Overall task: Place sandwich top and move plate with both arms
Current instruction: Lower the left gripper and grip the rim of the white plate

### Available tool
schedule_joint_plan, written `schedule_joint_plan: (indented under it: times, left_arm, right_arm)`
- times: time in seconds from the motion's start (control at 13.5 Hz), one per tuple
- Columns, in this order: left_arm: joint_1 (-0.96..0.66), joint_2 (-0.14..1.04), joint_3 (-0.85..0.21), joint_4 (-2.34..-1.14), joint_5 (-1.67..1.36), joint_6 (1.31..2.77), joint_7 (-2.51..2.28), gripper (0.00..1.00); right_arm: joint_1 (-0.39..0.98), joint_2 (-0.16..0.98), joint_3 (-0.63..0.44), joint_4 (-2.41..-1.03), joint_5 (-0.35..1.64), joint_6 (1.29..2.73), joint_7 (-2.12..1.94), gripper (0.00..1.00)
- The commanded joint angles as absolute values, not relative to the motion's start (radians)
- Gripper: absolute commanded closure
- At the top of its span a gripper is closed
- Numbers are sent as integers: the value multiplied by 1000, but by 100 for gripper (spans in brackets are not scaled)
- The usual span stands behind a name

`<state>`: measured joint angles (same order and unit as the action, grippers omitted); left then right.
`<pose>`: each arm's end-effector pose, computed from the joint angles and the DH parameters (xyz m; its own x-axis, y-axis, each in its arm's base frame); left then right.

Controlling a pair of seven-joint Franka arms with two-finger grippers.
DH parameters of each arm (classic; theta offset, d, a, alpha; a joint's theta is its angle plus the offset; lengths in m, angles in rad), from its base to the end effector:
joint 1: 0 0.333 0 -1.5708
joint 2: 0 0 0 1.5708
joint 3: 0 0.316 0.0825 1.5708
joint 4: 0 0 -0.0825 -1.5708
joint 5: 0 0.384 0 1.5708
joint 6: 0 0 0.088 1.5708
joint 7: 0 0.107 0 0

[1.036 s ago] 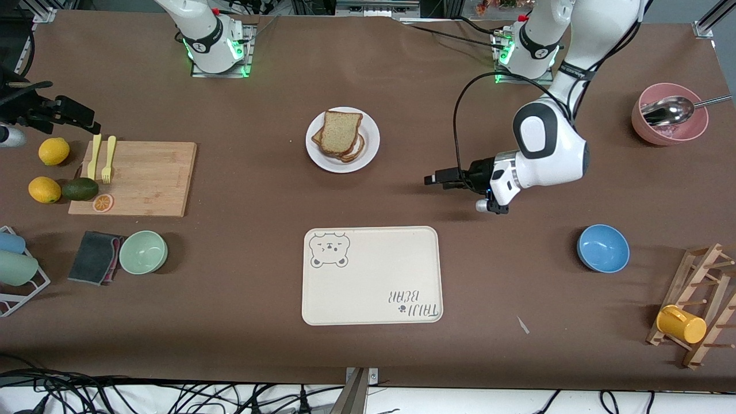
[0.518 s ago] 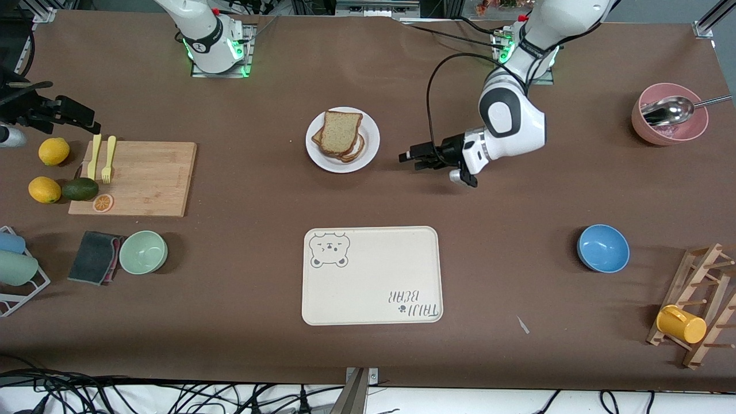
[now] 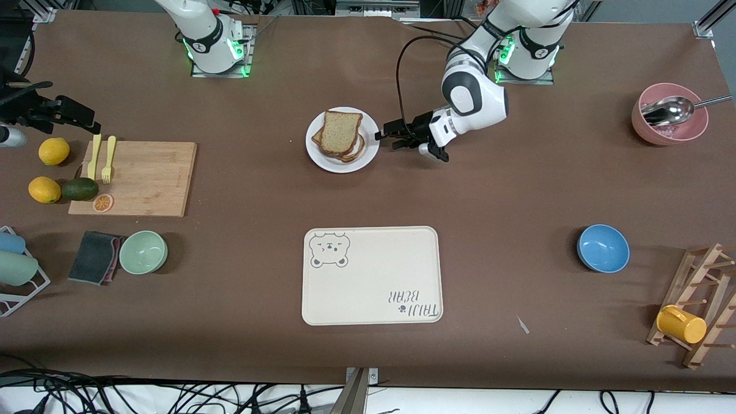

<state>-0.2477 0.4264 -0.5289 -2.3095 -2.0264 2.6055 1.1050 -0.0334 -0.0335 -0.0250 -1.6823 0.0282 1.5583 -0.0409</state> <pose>0.3502 -0.3408 0.1621 0.9918 0.0982 -0.0819 0.1228 -0.5535 0.8237 0.5384 -0.0286 0.5894 0.9959 -0.0168 -0.0891 -0.0198 -0.9993 -0.0326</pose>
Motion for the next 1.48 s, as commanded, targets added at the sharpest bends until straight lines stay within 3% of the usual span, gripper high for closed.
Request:
schedule_joint_plan:
  times: [0.0,0.22,0.59,0.81,0.96,1.26,1.41]
  left_arm:
    - [-282,482,-528,-2293,-2184,2617,1282,0]
    - [-301,502,-529,-2286,-2258,2617,1348,7]
    - [-325,518,-528,-2272,-2272,2617,1350,37]
    - [-348,525,-528,-2270,-2296,2617,1356,37]
    - [-348,528,-528,-2269,-2296,2617,1356,44]
    - [-348,552,-526,-2255,-2296,2617,1358,72]
    - [-348,561,-525,-2249,-2295,2617,1374,80]
  right_arm:
    - [-43,-31,-17,-1664,29,1539,-46,0]
    - [-43,-31,-15,-1666,31,1537,-46,0]
    - [-44,-31,-17,-1667,31,1537,-46,0]
    - [-43,-32,-17,-1667,31,1537,-46,0]
    - [-43,-32,-15,-1667,31,1537,-46,0]
    - [-43,-32,-17,-1669,31,1537,-46,0]
    - [-43,-32,-15,-1670,31,1537,-46,0]
